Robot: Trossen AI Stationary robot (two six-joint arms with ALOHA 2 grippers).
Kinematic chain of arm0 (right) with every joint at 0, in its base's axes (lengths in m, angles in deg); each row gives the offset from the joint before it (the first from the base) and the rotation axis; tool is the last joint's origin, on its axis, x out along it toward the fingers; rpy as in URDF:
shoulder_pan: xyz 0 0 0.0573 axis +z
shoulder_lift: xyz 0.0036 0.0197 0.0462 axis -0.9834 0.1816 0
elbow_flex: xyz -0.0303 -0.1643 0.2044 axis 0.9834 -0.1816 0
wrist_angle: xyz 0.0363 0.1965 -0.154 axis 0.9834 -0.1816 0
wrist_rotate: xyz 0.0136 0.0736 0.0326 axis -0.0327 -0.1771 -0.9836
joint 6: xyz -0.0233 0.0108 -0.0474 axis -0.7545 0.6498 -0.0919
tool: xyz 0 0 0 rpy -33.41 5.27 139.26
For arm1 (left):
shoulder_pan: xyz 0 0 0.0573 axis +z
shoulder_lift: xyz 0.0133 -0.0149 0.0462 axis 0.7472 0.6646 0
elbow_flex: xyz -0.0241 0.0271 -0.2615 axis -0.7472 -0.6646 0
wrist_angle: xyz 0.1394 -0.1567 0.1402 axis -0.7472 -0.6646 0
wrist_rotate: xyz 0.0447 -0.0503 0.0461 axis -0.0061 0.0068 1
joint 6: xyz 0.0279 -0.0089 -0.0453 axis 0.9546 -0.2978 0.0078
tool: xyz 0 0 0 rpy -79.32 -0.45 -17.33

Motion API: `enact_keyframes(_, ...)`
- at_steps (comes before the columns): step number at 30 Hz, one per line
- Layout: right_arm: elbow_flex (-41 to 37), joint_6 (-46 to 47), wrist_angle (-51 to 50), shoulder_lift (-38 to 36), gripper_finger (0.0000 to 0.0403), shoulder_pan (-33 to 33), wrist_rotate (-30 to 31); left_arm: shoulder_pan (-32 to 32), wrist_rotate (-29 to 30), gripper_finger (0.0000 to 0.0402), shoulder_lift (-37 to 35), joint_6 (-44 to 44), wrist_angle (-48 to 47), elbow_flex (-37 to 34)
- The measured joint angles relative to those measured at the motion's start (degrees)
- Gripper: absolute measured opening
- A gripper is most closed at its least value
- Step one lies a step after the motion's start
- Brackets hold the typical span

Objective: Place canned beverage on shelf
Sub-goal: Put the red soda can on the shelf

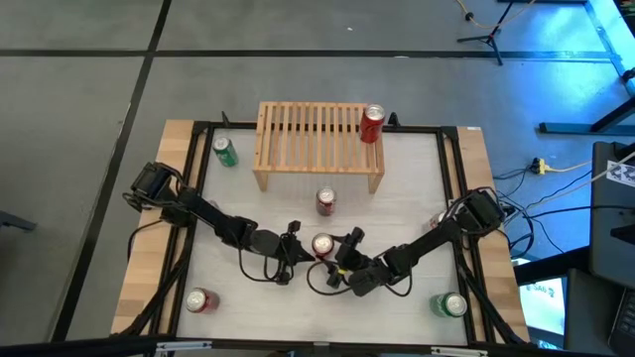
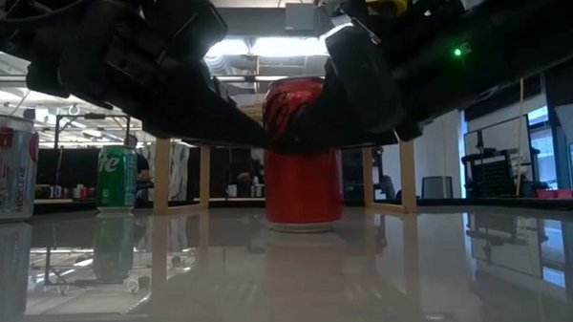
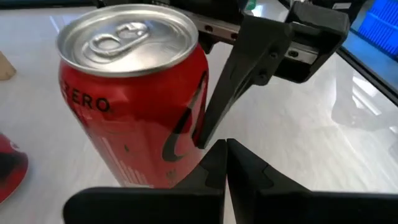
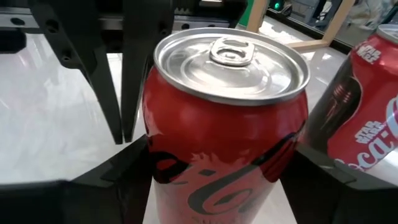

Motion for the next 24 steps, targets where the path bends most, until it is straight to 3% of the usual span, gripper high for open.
enact_keyframes(9,-0.3,-4.1,-2.7,-3.4,0.0282,0.2,-1.1,-1.5,0.1,0.0003,-4.3,1.5,-3.9,0.0)
enact_keyframes(17,-0.2,-4.3,-8.5,-11.5,0.028,2.2,0.4,-4.1,4.0,0.0003,-6.8,1.5,-7.2,0.0)
enact_keyframes(24,-0.1,-4.4,-17.0,-23.0,0.0284,3.5,4.7,-4.2,4.6,0.0003,-6.8,1.5,-7.1,0.0)
